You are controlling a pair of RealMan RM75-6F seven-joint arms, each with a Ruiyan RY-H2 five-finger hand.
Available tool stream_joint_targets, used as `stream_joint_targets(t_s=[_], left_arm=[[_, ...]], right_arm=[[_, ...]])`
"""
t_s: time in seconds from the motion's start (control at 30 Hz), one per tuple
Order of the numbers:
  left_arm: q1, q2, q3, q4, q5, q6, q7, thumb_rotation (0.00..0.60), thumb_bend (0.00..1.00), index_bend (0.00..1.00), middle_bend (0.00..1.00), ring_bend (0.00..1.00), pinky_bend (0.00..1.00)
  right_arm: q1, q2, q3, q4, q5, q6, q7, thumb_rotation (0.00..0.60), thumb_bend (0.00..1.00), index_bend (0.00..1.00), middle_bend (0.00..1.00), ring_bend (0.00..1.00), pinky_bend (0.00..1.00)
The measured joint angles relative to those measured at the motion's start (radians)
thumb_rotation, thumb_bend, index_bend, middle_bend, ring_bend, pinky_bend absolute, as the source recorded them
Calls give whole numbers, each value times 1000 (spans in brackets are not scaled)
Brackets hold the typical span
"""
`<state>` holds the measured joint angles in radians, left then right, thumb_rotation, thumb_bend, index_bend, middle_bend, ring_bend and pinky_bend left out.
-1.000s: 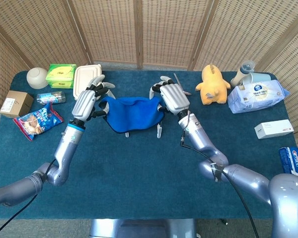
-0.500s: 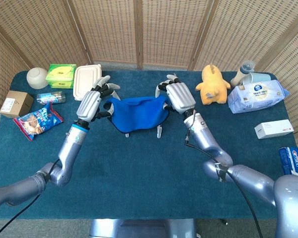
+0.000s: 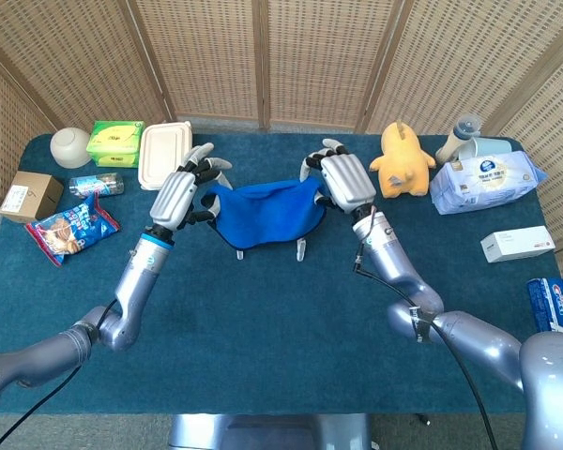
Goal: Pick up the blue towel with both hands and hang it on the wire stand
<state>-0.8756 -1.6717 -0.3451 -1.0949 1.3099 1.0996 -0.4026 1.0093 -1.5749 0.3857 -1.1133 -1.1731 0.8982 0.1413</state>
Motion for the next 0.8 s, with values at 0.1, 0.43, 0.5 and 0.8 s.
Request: stream_joint_targets(t_s=[0.1,0.43,0.5,0.8], left_arm=[[0,-3,1,2,-1,-2,0,600,610,709,304,99,0],[-10,-14,2,13,2,-8,1,600,610,708,304,99,0],[-10,-16,2,15,2,-8,1,600,610,708,304,99,0],[-6,-13,3,18,0,-8,-2,600,611,707,304,98,0]], right_arm=[[-1,-1,-1,5,0,-1,1,600,475,933,476,345,172],[-7,-3,-1,17,8,-2,0,600,474,932,475,344,171],[-8,-3,-1,20,10,-3,-2,600,474,932,475,344,172],[-7,-2,0,21,12,-7,-7,600,475,931,475,344,171]])
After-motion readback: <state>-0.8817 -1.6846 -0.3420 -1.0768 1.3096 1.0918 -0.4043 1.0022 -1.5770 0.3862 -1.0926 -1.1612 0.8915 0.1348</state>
